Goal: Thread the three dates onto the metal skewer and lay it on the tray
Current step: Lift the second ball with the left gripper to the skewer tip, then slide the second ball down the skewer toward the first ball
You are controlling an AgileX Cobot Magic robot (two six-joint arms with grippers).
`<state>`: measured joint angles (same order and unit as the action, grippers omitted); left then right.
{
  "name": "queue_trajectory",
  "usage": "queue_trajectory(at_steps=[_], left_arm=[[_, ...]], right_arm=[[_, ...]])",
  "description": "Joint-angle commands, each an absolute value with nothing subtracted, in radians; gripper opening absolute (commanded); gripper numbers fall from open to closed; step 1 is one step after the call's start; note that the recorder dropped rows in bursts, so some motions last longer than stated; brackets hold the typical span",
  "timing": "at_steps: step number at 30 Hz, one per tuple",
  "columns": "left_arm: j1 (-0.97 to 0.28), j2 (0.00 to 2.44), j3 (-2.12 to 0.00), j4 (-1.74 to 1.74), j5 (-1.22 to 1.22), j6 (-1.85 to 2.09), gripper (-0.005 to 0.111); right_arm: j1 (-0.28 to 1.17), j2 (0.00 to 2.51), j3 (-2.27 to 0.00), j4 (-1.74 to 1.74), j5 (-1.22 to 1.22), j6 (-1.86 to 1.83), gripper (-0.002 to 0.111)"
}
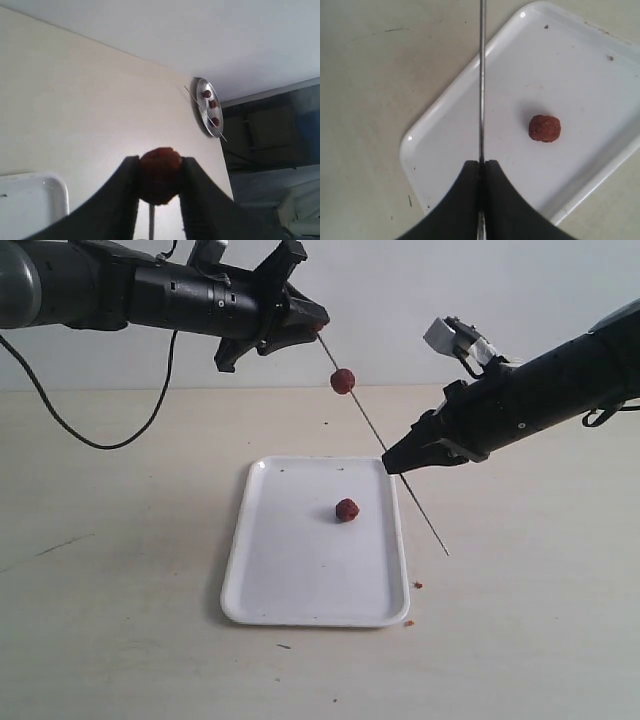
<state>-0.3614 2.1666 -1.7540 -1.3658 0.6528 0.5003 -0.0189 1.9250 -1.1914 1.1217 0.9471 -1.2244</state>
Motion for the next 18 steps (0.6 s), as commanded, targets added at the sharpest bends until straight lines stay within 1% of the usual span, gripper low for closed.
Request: queue_trajectory(at_steps=[1,10,18], left_arm=[[-0.387,2.152,-1.756,-1.356,0.677,0.52,0.028],[-0.436,2.152,-1.756,-1.232,0.705,0.516,0.028],[-0.462,2.165,-1.756,-1.187,0.703,0.514,0.028]], right_arm=[[-0.023,1.921,-1.194,1.157,0.943,-1.256,0.0],[-0.023,1.921,-1.194,1.2,0.839,-1.256,0.0],[-0.023,1.921,-1.194,1.22,0.828,-1.26,0.0]])
